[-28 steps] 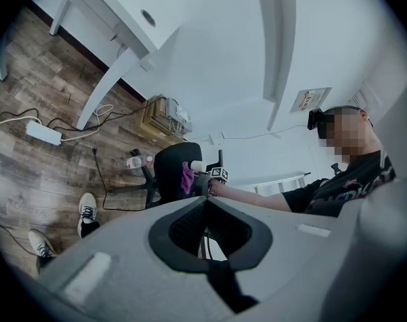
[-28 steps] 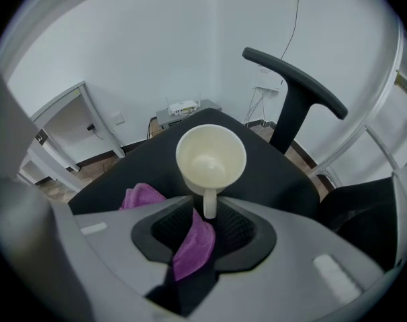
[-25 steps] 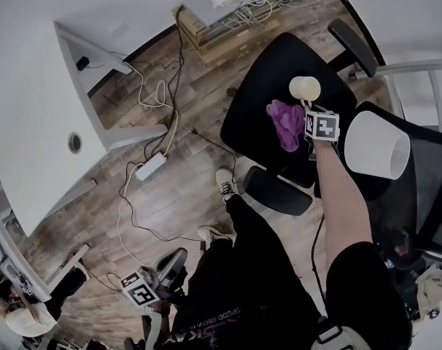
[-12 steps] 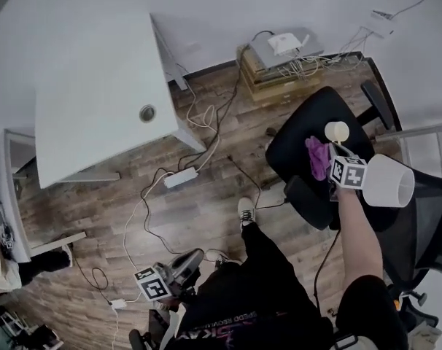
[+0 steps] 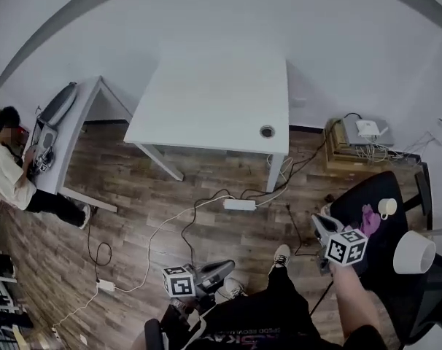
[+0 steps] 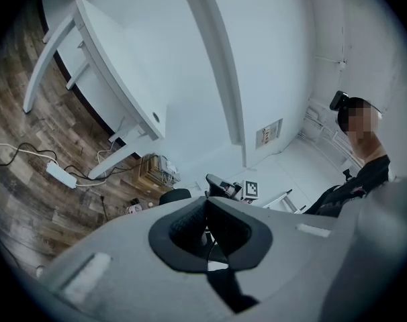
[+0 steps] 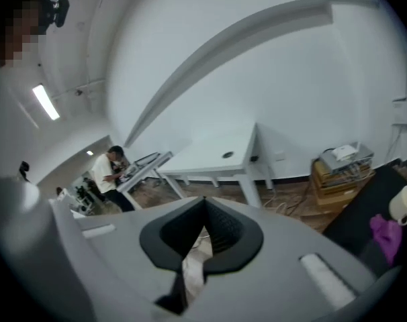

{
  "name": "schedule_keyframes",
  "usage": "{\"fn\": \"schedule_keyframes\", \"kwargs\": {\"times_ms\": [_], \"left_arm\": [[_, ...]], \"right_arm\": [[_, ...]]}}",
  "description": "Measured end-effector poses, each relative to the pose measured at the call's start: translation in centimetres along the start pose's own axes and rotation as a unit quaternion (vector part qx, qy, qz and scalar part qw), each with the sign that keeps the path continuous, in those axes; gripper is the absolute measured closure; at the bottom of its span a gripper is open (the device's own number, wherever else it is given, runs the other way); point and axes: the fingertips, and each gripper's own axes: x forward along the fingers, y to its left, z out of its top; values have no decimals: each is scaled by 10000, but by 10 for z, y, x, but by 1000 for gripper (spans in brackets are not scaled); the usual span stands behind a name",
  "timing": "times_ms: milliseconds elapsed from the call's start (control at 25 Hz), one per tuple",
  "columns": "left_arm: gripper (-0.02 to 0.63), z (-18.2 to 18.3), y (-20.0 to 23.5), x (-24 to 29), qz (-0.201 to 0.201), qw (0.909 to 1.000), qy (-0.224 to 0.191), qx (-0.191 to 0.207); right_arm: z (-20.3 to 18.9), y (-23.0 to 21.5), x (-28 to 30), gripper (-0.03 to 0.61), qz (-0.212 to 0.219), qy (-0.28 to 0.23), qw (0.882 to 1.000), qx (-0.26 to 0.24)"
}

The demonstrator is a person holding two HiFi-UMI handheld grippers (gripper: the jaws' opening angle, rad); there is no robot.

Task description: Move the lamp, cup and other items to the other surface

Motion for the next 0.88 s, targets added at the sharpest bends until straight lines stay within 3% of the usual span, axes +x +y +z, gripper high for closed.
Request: {"fn": "schedule_keyframes", "kwargs": {"times_ms": [120,240,440,560,880], "left_arm": [[617,-4,-2,-31,53,9998,-150,94],[617,-9,-5,-55,72,9995,-279,130],[617,-15,-15,-80,-60,9989,-380,276],[617,-17,-23,-90,-70,9986,-347,391],[617,-17,-23,-108,-272,9965,-599,524]], "right_arm": [[-35,105,20,575,1013,223,9946,36],[-68,188,22,575,1840,461,9818,91],[-103,269,8,575,2721,655,9592,403],[-108,287,5,575,2879,607,9552,329],[-107,293,-3,575,2630,362,9638,262]]}}
